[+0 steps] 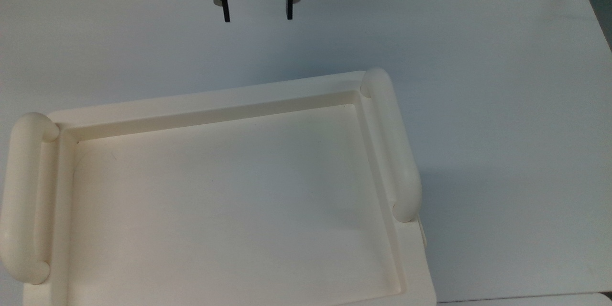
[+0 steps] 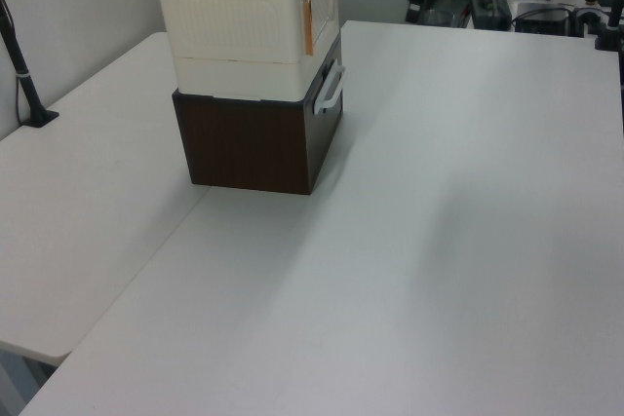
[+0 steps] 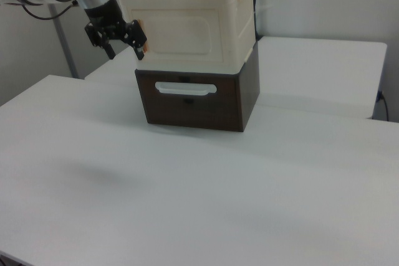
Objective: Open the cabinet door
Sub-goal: 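Move the gripper to the orange tab on the cream cabinet door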
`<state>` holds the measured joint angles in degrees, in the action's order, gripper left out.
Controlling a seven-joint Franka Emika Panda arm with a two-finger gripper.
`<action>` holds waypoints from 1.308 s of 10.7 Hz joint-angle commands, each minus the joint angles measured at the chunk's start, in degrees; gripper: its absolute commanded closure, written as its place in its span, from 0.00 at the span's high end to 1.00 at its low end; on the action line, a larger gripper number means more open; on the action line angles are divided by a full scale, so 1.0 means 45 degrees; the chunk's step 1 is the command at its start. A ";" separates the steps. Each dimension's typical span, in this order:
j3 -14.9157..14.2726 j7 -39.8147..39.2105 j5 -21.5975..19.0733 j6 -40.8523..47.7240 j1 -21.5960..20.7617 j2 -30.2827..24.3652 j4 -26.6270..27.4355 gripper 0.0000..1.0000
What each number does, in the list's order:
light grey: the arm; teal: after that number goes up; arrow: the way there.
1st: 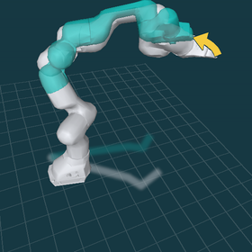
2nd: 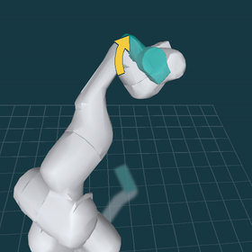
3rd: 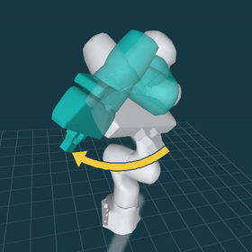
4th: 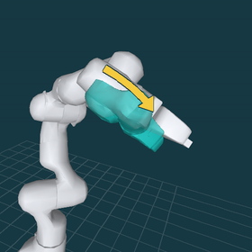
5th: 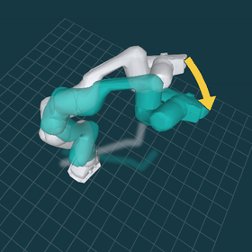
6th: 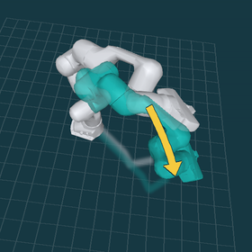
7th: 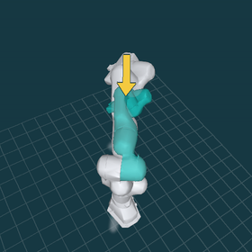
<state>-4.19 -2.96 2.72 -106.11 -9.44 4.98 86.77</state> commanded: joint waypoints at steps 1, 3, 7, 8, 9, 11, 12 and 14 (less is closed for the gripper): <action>-0.0027 -0.0028 -0.0271 -0.1528 -0.0266 0.1313 -0.1371 0.91; -0.0027 0.0867 -0.0330 -0.3637 -0.0266 0.1703 -0.1333 0.91; 0.0129 0.1145 -0.0311 -0.6709 -0.0578 0.2681 -0.1314 0.52; 0.0149 0.1223 -0.0311 -0.6848 -0.0617 0.2818 -0.1314 0.40; 0.0149 0.1359 -0.0311 -0.6849 -0.0618 0.2858 -0.1352 0.37; 0.0149 0.1341 -0.0291 -0.6849 -0.0773 0.2858 -0.1372 0.37; 0.0149 0.1283 -0.0253 -0.6927 -0.0813 0.2878 -0.1372 0.30; 0.0149 0.1340 -0.0291 -0.7181 -0.0813 0.2858 -0.1372 0.30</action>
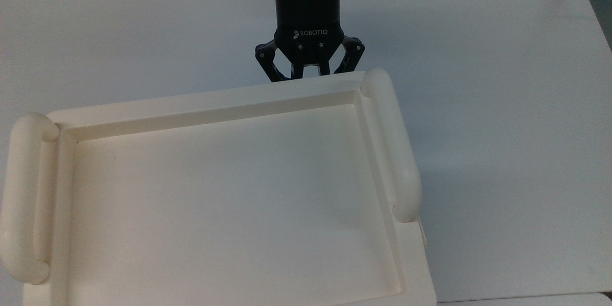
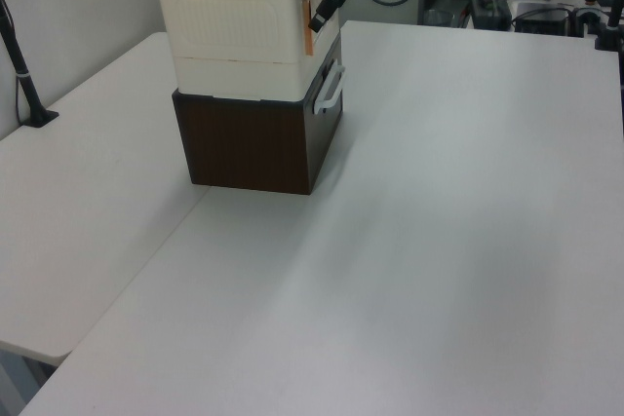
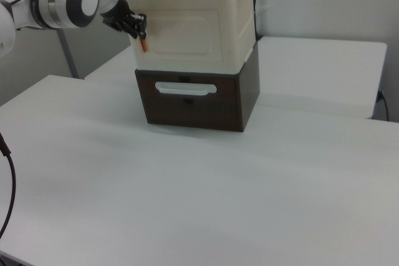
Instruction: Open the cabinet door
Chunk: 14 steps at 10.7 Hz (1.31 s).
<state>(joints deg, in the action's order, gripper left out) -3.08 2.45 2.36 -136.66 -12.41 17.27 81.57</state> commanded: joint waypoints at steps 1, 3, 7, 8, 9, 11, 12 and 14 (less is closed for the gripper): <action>-0.0018 0.0138 -0.0192 -0.0393 -0.0153 0.0128 -0.0217 0.32; 0.0021 0.0099 -0.0172 -0.0413 -0.0134 0.0128 -0.0217 0.32; 0.0119 0.0099 -0.0153 -0.0432 -0.0114 0.0148 -0.0217 0.26; 0.0119 0.0080 -0.0153 -0.0432 -0.0095 0.0148 -0.0217 0.26; 0.0119 0.0060 -0.0134 -0.0452 -0.0094 0.0206 -0.0217 0.23; 0.0119 0.0138 -0.0172 -0.1364 -0.0056 0.0361 -0.0178 0.29; 0.0119 0.0119 -0.0153 -0.1505 -0.0036 0.0440 -0.0178 0.32; 0.0119 0.0080 -0.0172 -0.1526 -0.0036 0.0441 -0.0178 0.22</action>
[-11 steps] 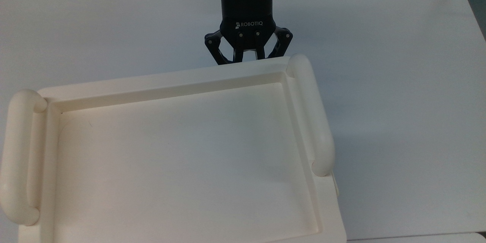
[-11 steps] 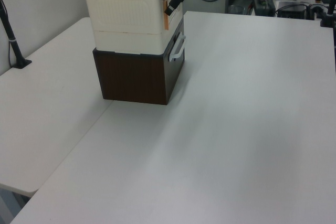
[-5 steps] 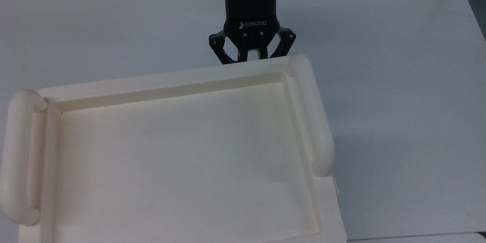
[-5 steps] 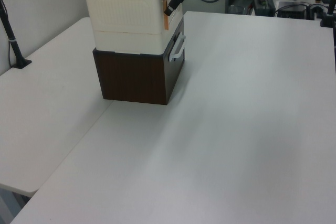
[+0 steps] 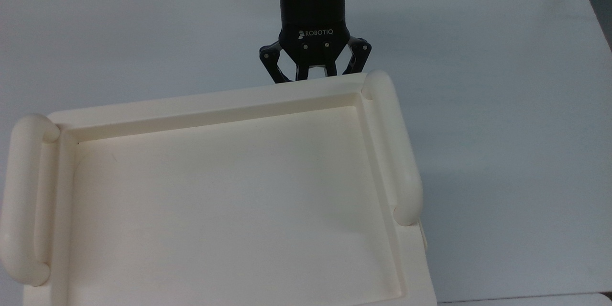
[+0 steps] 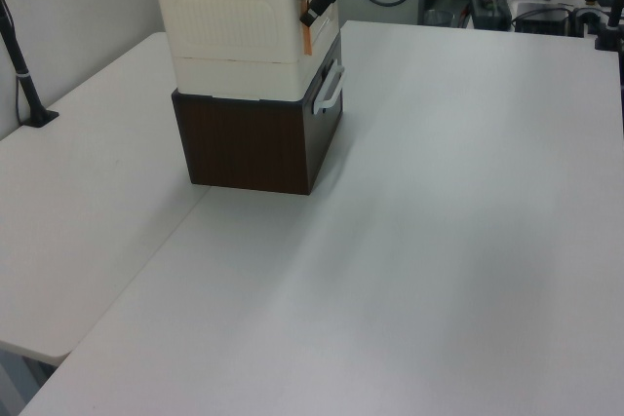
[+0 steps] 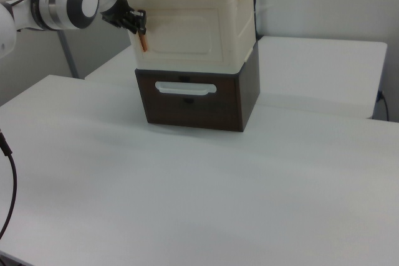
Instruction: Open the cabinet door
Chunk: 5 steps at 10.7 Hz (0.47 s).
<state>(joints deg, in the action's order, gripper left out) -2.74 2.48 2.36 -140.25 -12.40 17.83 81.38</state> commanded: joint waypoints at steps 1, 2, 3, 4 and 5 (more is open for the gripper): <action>0.0043 0.0054 -0.0174 -0.0709 -0.0038 0.0296 -0.0115 0.11; 0.0043 0.0073 -0.0193 -0.0650 -0.0019 0.0277 -0.0096 0.05; 0.0043 0.0073 -0.0193 -0.0572 -0.0018 0.0199 -0.0076 0.05; 0.0043 0.0112 -0.0232 -0.0436 -0.0018 0.0179 -0.0057 0.05; 0.0043 0.0093 -0.0232 0.0126 0.0001 0.0140 -0.0076 0.05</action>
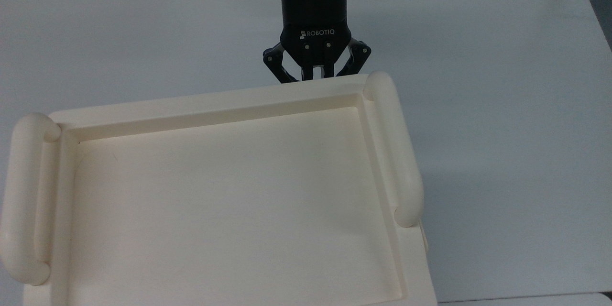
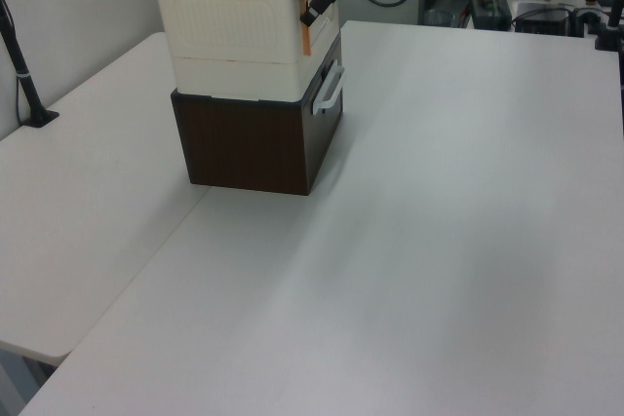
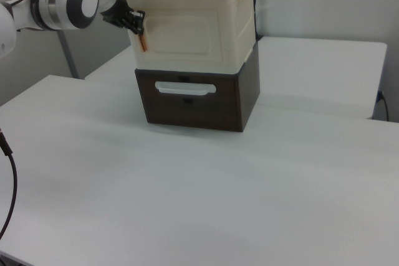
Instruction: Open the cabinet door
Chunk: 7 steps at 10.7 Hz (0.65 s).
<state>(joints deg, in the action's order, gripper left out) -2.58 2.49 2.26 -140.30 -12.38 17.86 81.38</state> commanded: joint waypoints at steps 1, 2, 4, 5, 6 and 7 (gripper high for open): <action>-0.0013 0.0092 -0.0229 0.0684 -0.0002 -0.0003 -0.0115 0.06; -0.0013 0.0092 -0.0229 0.1327 0.0018 -0.0275 -0.0096 0.06; -0.0052 0.0053 -0.0190 0.3316 -0.0002 -0.0803 -0.0115 0.10; -0.0072 0.0053 -0.0171 0.4138 0.0018 -0.1076 -0.0096 0.25; -0.0130 0.0053 -0.0171 0.4746 0.0018 -0.1253 -0.0095 0.39; -0.0150 0.0034 -0.0171 0.5390 0.0114 -0.1467 -0.0076 0.58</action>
<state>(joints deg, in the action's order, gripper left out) -2.79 2.48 2.27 -122.57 -12.09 14.26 79.65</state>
